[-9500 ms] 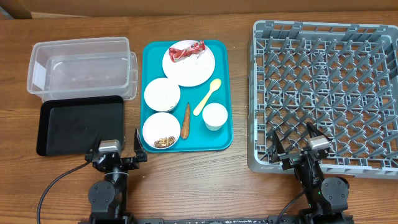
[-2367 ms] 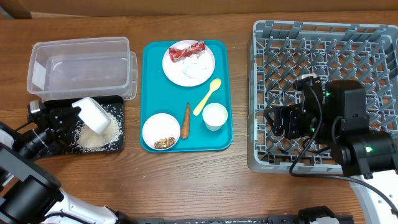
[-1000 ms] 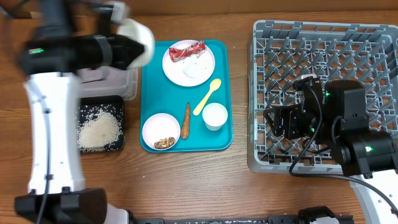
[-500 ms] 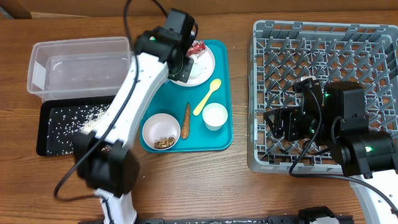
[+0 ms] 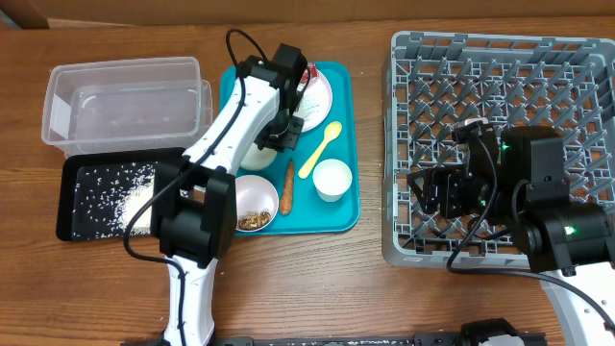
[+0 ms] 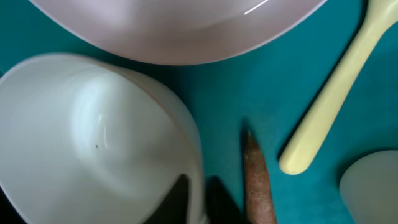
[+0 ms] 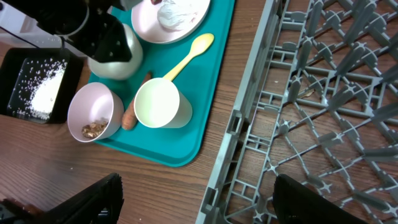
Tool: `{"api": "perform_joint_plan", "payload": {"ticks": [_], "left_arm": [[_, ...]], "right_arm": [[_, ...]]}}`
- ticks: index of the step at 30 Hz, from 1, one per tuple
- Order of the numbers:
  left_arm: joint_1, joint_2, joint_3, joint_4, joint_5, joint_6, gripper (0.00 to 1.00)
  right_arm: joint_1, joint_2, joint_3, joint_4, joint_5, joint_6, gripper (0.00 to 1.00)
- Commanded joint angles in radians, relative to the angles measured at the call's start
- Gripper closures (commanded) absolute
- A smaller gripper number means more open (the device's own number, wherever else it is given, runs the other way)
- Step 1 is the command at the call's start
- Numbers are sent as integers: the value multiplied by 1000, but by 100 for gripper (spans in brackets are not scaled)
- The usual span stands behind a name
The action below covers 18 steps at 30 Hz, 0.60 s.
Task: Sort waste into correct bins and load items into the dishwasher
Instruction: 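Carry the empty bowl back and set it on the teal tray, then grasp the white bowl with brown scraps using the left gripper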
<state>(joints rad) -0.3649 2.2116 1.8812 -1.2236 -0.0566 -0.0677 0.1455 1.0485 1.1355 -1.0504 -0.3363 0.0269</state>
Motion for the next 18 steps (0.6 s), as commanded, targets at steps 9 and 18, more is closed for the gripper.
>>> {"api": "perform_joint_plan", "payload": {"ticks": [9, 18], "left_arm": [[6, 17, 210, -179, 24, 9, 42], [5, -60, 545, -467, 93, -60, 35]], "right_arm": [[-2, -2, 14, 9, -6, 3, 20], [-2, 14, 14, 8, -6, 3, 20]]}}
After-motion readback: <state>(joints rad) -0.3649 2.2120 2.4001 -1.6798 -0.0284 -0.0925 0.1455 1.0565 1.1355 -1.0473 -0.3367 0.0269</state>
